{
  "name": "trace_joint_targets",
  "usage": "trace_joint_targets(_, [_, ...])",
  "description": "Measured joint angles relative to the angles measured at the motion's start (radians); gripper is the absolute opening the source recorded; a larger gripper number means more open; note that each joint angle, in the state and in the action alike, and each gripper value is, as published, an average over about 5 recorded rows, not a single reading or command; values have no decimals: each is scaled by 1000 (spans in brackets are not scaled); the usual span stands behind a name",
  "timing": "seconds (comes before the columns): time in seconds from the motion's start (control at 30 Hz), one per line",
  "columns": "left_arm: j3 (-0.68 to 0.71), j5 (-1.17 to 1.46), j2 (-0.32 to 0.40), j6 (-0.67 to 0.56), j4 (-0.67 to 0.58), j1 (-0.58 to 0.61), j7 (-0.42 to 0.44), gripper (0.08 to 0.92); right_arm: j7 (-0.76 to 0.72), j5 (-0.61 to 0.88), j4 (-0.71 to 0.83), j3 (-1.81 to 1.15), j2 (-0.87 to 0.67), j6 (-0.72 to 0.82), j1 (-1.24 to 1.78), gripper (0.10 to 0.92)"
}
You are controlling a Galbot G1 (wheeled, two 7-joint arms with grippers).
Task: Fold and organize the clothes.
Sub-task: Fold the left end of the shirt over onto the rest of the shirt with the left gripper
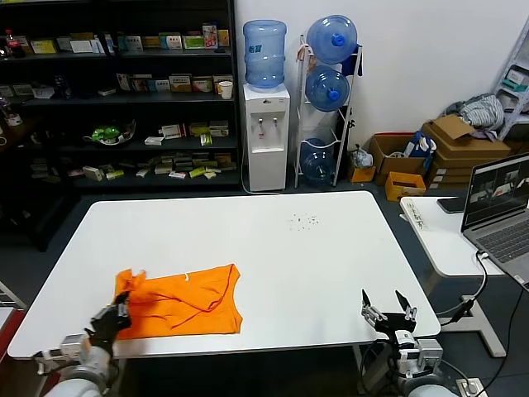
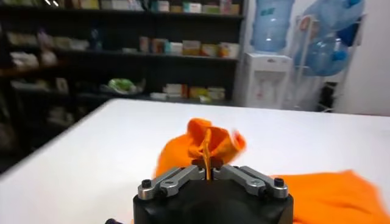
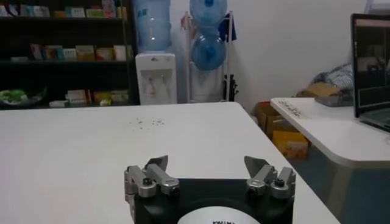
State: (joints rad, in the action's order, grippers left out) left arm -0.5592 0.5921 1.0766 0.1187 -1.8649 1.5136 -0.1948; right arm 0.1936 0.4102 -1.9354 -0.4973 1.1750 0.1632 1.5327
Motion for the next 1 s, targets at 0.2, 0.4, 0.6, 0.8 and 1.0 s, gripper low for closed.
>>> trace_joint_targets(0.2, [134,-6,92,43,-33,-66,-36,121,2,-12,-10,0,16,8,10,823])
trace_joint_targets(0.4, [223,-29,178,64,-28,-133,-56,121,2,-18,-18,-1,27,14,14,823])
trace_joint_targets(0.6, [267,-50,234,90,3,-172,-57,159,2,-19,-20,4,28,19,11,823])
trace_joint_targets(0.8, [271,-44,240,105,12,-171,-41,325,-2,-17,-22,11,27,23,2,823])
trace_joint_targets(1.0, [199,35,171,110,-45,-113,-29,499,-13,-15,-10,20,23,14,-11,823])
